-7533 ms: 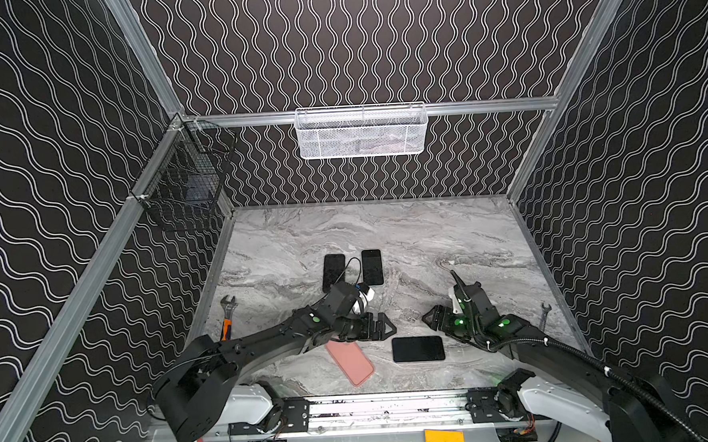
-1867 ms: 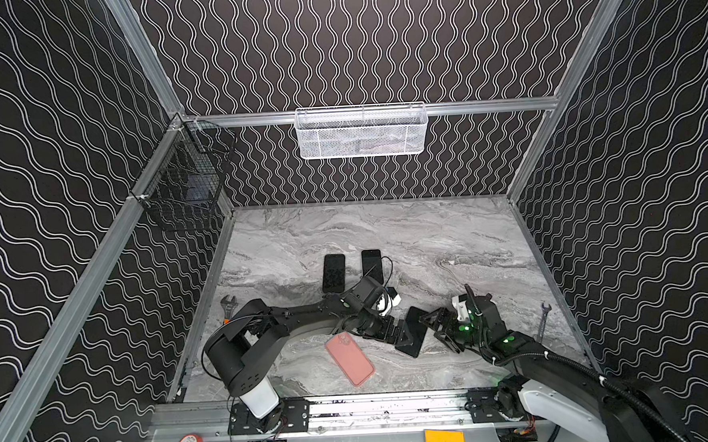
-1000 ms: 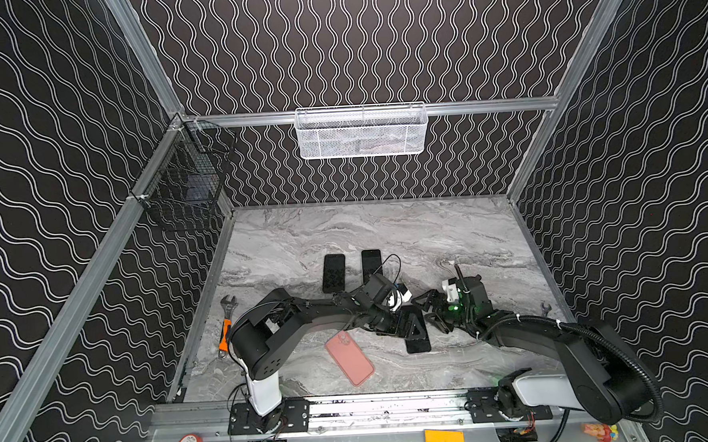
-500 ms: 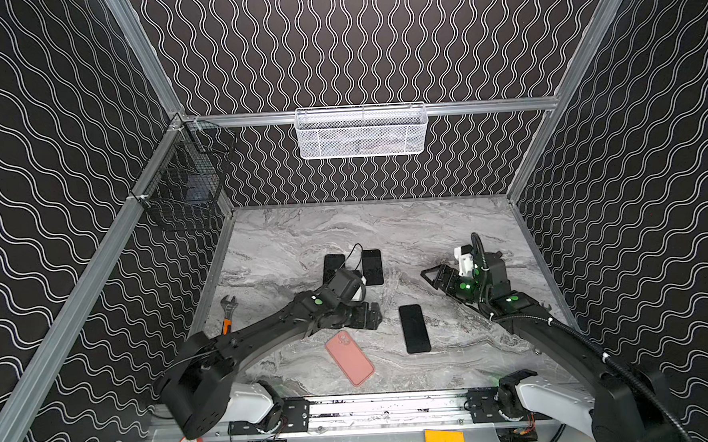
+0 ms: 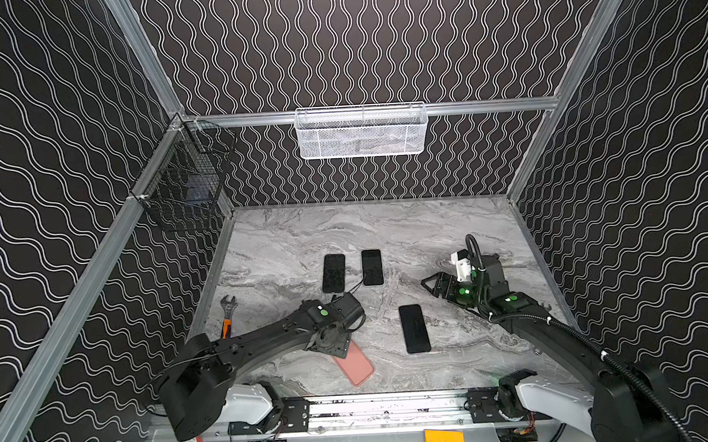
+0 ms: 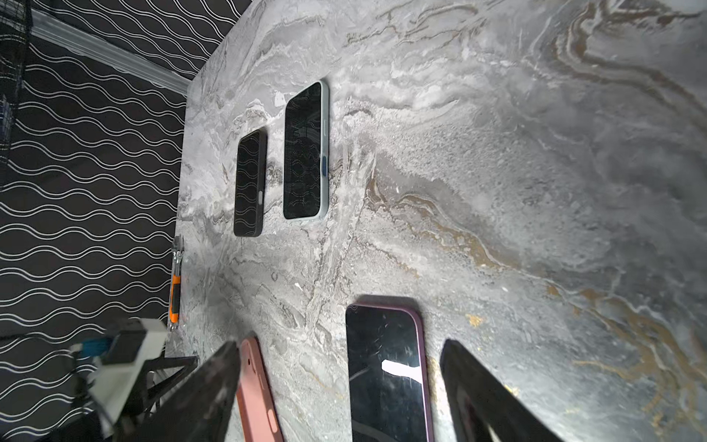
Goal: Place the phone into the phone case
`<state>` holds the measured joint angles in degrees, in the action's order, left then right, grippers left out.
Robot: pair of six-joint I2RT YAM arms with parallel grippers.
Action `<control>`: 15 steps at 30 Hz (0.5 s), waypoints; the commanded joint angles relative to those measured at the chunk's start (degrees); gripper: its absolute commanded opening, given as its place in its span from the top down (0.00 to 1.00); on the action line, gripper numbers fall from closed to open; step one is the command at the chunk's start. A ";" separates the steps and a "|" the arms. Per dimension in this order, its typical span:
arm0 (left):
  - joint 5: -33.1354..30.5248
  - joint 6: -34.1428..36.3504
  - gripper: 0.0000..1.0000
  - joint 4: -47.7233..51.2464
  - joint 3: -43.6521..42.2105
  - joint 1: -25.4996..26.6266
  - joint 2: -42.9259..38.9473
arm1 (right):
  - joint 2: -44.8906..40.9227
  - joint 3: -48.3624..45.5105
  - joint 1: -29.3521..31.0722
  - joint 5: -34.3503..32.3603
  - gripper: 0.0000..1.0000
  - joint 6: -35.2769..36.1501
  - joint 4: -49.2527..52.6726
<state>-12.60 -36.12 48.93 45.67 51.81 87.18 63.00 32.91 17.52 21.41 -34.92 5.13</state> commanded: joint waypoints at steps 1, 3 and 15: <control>-1.54 -1.50 0.23 -1.54 0.00 0.13 1.00 | -1.38 -0.57 -0.03 0.13 0.15 0.67 -1.16; -2.19 -1.56 0.23 -2.27 0.52 0.04 2.16 | -1.97 -1.07 -0.03 0.19 0.15 0.54 -1.42; -2.34 -1.05 0.32 -9.21 2.08 -0.13 11.72 | -3.28 -1.99 -0.02 1.23 0.15 -0.05 -1.53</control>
<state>-14.72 -37.19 44.10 47.70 51.81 97.80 59.83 30.96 17.52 21.96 -34.92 4.89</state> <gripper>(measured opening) 0.711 0.851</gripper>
